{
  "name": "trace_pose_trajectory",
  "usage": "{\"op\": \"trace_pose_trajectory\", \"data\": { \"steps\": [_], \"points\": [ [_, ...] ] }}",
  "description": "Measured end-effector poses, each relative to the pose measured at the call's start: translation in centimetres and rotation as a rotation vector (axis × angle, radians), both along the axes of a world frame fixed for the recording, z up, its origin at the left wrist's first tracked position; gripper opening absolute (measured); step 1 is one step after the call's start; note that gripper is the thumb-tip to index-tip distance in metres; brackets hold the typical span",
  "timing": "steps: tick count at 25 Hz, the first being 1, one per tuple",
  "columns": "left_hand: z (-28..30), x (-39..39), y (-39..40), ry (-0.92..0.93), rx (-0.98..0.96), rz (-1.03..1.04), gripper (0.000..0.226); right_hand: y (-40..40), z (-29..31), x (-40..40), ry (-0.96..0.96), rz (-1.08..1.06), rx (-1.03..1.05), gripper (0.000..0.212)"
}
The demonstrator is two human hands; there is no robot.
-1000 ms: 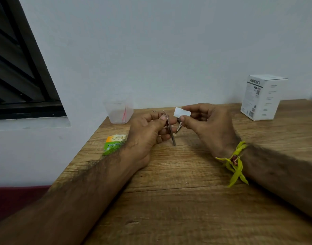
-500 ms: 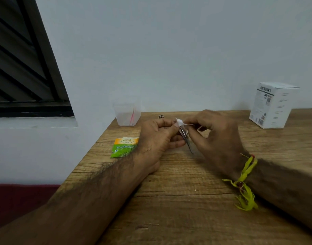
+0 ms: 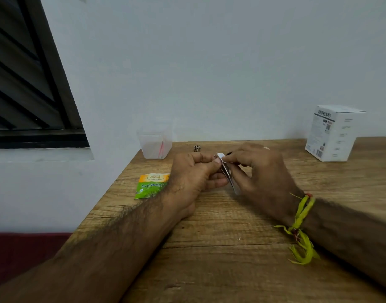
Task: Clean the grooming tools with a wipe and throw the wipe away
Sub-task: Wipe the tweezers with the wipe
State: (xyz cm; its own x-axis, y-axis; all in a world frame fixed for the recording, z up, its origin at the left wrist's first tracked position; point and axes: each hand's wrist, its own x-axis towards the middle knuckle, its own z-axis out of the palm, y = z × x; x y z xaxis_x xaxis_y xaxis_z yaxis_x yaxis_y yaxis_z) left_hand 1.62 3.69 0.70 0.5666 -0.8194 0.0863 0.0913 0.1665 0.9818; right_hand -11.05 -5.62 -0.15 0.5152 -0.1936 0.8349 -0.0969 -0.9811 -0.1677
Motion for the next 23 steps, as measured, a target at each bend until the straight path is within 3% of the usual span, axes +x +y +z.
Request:
{"op": "trace_pose_trajectory", "data": {
  "steps": [14,19,23],
  "points": [
    [0.5,1.6,-0.4,0.062,-0.049,0.203,0.01,0.7,-0.2,-0.5,0.245,-0.021,-0.136,0.006],
    [0.3,2.6,-0.5,0.02,-0.024,0.233,0.006,0.2,0.0,-0.5,-0.047,0.017,0.118,0.012],
    [0.3,3.2,-0.5,0.003,0.034,0.202,0.005,-0.2,0.1,-0.3,-0.087,-0.023,0.195,0.011]
  ]
}}
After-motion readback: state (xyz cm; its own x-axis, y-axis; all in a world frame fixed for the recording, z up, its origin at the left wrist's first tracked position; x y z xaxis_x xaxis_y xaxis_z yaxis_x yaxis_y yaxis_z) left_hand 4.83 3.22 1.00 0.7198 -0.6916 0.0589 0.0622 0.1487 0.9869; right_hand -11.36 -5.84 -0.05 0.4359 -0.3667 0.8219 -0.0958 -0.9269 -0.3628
